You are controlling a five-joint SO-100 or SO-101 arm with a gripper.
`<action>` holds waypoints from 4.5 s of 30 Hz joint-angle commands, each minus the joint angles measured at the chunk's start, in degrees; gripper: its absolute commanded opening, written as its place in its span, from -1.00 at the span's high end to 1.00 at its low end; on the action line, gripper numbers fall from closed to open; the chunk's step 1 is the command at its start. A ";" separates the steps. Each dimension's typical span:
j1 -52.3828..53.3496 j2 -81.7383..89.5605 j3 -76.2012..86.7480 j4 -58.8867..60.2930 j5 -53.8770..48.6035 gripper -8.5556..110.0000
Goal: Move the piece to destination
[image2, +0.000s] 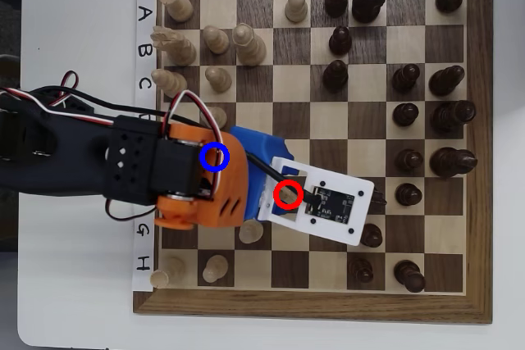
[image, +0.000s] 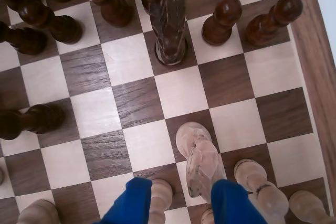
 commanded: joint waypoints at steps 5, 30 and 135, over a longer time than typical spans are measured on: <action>1.58 0.35 0.44 -4.31 0.88 0.58; 5.27 -1.32 -2.02 -6.50 -4.83 0.57; 8.17 11.34 -2.90 -5.54 -2.55 0.86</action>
